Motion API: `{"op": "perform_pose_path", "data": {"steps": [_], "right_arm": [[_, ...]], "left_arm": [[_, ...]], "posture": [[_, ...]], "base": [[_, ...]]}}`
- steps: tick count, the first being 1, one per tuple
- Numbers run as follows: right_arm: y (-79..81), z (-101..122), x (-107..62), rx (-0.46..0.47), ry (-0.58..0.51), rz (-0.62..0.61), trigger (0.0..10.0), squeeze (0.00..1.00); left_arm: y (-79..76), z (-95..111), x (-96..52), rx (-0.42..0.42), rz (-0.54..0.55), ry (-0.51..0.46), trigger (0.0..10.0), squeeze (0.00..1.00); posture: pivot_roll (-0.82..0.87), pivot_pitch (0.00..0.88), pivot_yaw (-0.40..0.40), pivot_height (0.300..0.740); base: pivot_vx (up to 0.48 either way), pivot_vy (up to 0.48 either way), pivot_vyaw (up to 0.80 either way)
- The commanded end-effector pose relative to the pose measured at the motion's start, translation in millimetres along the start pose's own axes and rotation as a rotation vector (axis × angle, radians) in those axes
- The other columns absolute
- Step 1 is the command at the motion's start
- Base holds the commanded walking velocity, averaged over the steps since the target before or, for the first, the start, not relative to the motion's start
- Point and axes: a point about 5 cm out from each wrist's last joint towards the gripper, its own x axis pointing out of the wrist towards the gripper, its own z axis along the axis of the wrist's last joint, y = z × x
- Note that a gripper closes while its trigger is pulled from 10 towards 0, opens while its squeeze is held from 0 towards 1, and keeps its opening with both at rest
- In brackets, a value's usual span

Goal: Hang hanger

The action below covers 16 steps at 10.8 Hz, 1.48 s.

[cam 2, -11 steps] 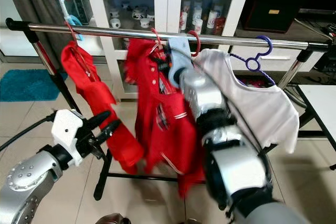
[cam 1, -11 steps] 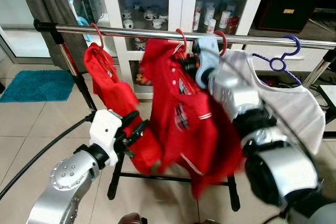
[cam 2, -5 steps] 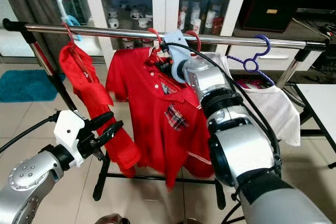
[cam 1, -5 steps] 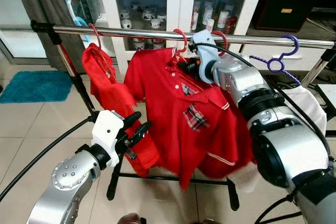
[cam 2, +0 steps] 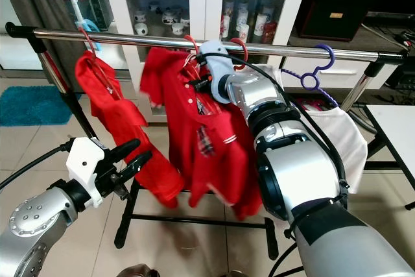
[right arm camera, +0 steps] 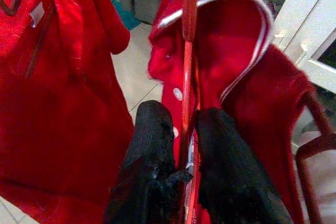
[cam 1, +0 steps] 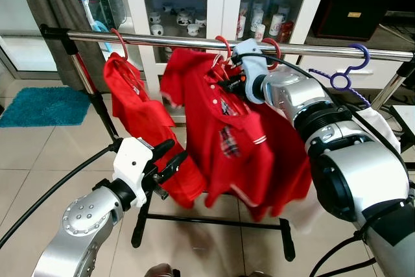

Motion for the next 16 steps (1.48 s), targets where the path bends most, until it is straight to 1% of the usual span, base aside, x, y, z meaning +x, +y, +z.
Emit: {"op": "perform_pose_path", "data": {"steps": [1,3,4,6,9,11,12,14,15,16], "right_arm": [[1.9,5.5,0.8,0.007,-0.021,0.001,0.0,0.0],[4.7,2.6,3.3,0.021,-0.024,-0.002,0.0,0.0],[7.2,-1.3,5.6,0.046,-0.021,-0.004,0.0,0.0],[7.9,-2.8,6.8,0.065,-0.028,-0.022,0.0,0.0],[8.3,-3.0,7.7,0.052,-0.038,-0.033,0.0,0.0],[4.7,6.4,4.5,0.07,-0.12,-0.027,0.0,0.0],[-2.0,15.6,-1.2,0.085,-0.188,-0.027,0.0,0.0],[-7.8,23.6,-7.7,0.069,-0.228,-0.016,0.0,0.0],[-11.0,25.6,-11.8,0.051,-0.248,-0.01,0.0,0.0],[-13.6,22.8,-14.6,0.029,-0.255,-0.014,0.0,0.0]], "left_arm": [[-0.1,-1.8,-1.1,0.011,-0.004,0.009,10.0,0.0],[0.0,-1.5,-1.0,0.013,-0.003,0.009,10.0,0.0],[0.1,-1.2,-0.9,0.015,-0.002,0.009,10.0,0.0],[-0.4,-1.2,-0.7,0.016,-0.002,0.01,10.0,0.0],[0.2,-0.3,-0.1,0.02,-0.002,0.008,10.0,0.0],[0.5,0.4,-1.4,0.022,0.002,0.005,10.0,0.0],[1.0,-0.8,-3.4,0.012,0.019,0.006,10.0,0.0],[2.2,-0.8,-2.7,0.007,0.035,0.002,10.0,0.0],[5.6,-0.5,-0.1,0.018,0.063,0.004,10.0,0.0],[5.2,-2.1,2.1,0.023,0.081,0.009,10.0,0.0]], "posture": [[0.13,0.0,-0.03,0.74],[0.14,0.0,-0.031,0.74],[0.14,0.0,-0.031,0.74],[0.14,0.0,-0.03,0.74],[0.14,0.0,-0.031,0.74],[0.15,0.0,-0.037,0.74],[0.15,0.0,-0.037,0.74],[0.14,0.002,-0.039,0.74],[0.13,0.007,-0.034,0.74],[0.13,0.008,-0.033,0.74]], "base": [[0.0,0.0,0.0],[0.0,0.0,0.0],[0.0,0.0,0.0],[0.0,0.0,0.0],[0.0,0.0,0.0],[0.0,0.0,0.0],[0.0,0.0,0.0],[0.0,0.0,0.0],[0.0,0.0,0.0],[0.0,0.0,0.0]]}}
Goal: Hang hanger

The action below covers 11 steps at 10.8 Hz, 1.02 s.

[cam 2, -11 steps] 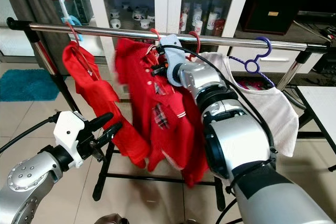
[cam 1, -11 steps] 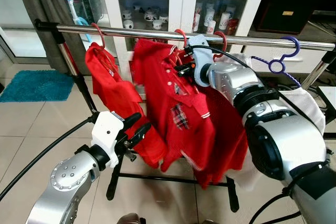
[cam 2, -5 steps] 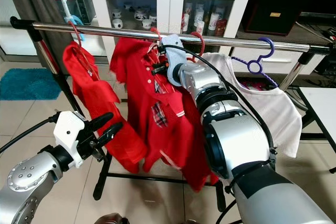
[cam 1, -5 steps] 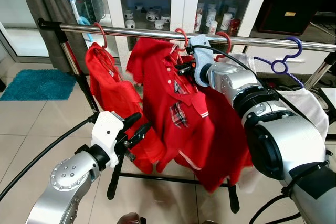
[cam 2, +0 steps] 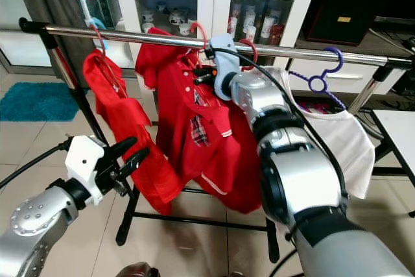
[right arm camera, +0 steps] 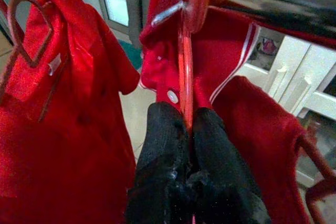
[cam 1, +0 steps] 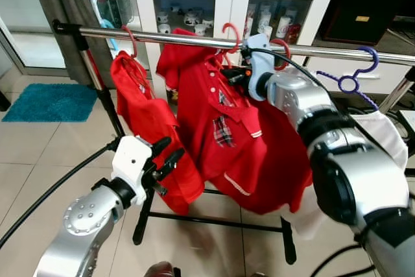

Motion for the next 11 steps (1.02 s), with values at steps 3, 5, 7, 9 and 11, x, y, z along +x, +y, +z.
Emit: {"op": "perform_pose_path", "data": {"steps": [3,5,7,9,11], "right_arm": [[5.4,-11.0,-10.5,-0.054,-0.059,0.001,0.0,0.0],[12.3,-24.5,-15.0,-0.033,-0.061,-0.005,0.0,0.0],[31.3,-54.9,-26.7,-0.071,-0.024,-0.009,0.0,0.0],[37.9,-77.6,-36.0,-0.102,-0.007,-0.037,0.0,0.0],[39.3,-90.9,-47.7,-0.038,-0.023,-0.102,0.0,0.0]], "left_arm": [[1.1,-7.8,3.7,-0.036,0.089,-0.01,10.0,0.0],[-1.1,-8.5,4.6,-0.045,0.093,-0.013,10.0,0.0],[-1.5,-14.1,4.0,-0.06,0.111,-0.003,10.0,0.0],[-1.3,-18.5,1.7,-0.062,0.124,0.014,10.0,0.0],[0.3,-18.0,-1.1,-0.061,0.143,0.01,10.0,0.0]], "posture": [[0.11,0.007,-0.033,0.74],[0.1,0.004,-0.043,0.74],[0.1,0.004,-0.05,0.74],[0.11,0.009,-0.06,0.74],[0.11,0.016,-0.064,0.74]], "base": [[0.0,0.0,0.0],[0.0,0.0,0.0],[0.0,0.0,0.0],[0.0,0.0,0.0],[0.0,0.0,0.0]]}}
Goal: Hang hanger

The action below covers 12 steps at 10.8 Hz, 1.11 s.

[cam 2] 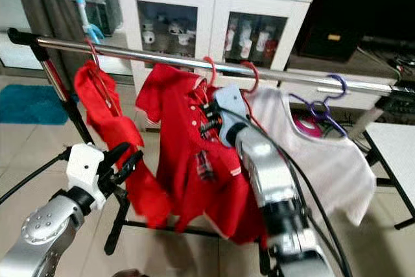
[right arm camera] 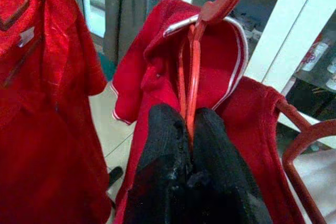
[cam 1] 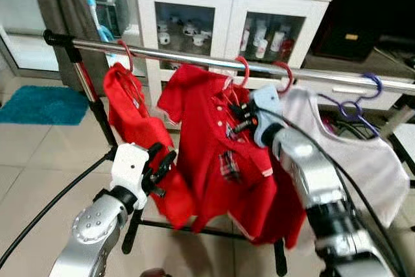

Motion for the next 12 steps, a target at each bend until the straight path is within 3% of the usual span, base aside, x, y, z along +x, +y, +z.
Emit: {"op": "perform_pose_path", "data": {"steps": [1,5,7,9,10,12], "right_arm": [[0.7,-14.5,-4.0,0.014,0.055,-0.006,0.0,0.0],[4.0,20.5,8.7,-0.09,-0.106,0.011,0.0,0.0],[8.1,49.5,28.5,-0.095,-0.224,-0.024,0.0,0.0],[8.9,61.2,28.3,-0.096,-0.303,-0.024,0.0,0.0],[7.1,62.0,24.0,-0.114,-0.335,-0.019,0.0,0.0],[6.2,40.4,6.5,-0.146,-0.286,0.033,0.0,0.0]], "left_arm": [[1.2,3.4,-0.2,0.01,0.007,-0.018,10.0,0.0],[4.1,5.4,2.7,0.03,0.003,-0.018,10.0,0.0],[1.7,6.8,4.2,0.038,-0.012,-0.021,10.0,0.0],[0.7,6.9,3.2,0.037,-0.012,-0.025,10.0,0.0],[0.0,5.5,1.1,0.033,-0.007,-0.022,10.0,0.0],[0.9,1.4,-1.2,0.007,0.023,-0.007,10.0,0.0]], "posture": [[0.11,0.015,-0.059,0.74],[0.1,0.01,-0.043,0.74],[0.11,0.007,-0.048,0.74],[0.11,0.008,-0.061,0.74],[0.11,0.009,-0.066,0.74],[0.1,0.016,-0.058,0.74]], "base": [[0.0,0.0,0.0],[0.0,0.0,0.0],[0.0,0.0,0.0],[0.0,0.0,0.0],[0.0,0.0,0.0],[0.0,0.0,0.0]]}}
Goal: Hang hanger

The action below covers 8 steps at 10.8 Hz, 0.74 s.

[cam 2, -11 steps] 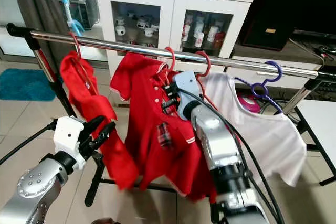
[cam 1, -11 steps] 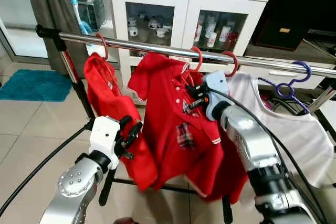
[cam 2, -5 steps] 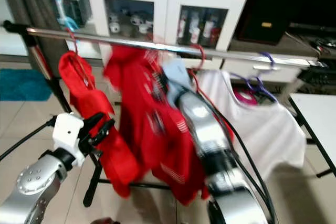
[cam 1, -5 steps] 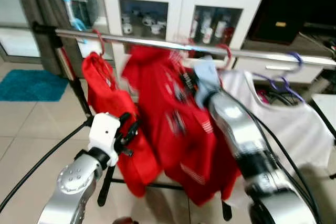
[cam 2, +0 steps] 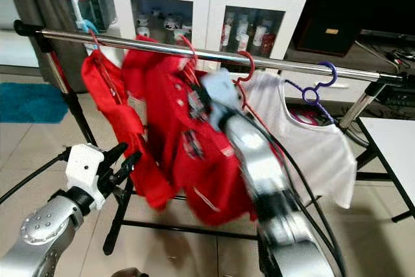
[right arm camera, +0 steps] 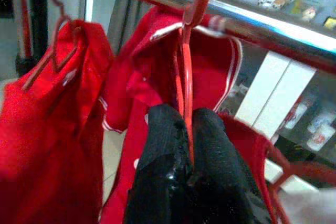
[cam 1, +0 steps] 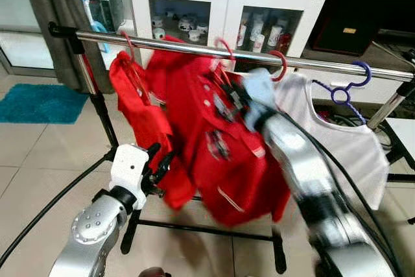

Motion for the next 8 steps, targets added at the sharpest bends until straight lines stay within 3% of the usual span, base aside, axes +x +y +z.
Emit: {"op": "perform_pose_path", "data": {"steps": [1,4,8], "right_arm": [[1.6,11.4,-8.3,-0.002,-0.057,0.025,0.0,0.0],[14.5,-0.9,-29.0,0.088,-0.004,0.037,0.0,0.0],[24.1,-7.3,-32.4,0.075,0.067,0.078,0.0,0.0]], "left_arm": [[-0.3,1.3,-0.4,-0.021,0.007,-0.01,10.0,0.0],[2.4,4.3,4.0,-0.024,0.014,-0.023,10.0,0.0],[2.4,5.9,4.5,-0.027,0.025,-0.033,10.0,0.0]], "posture": [[0.09,0.017,-0.052,0.74],[0.09,0.016,-0.042,0.74],[0.09,0.021,-0.056,0.74]], "base": [[0.0,0.0,0.0],[-0.087,0.0,0.0],[-0.262,0.0,0.0]]}}
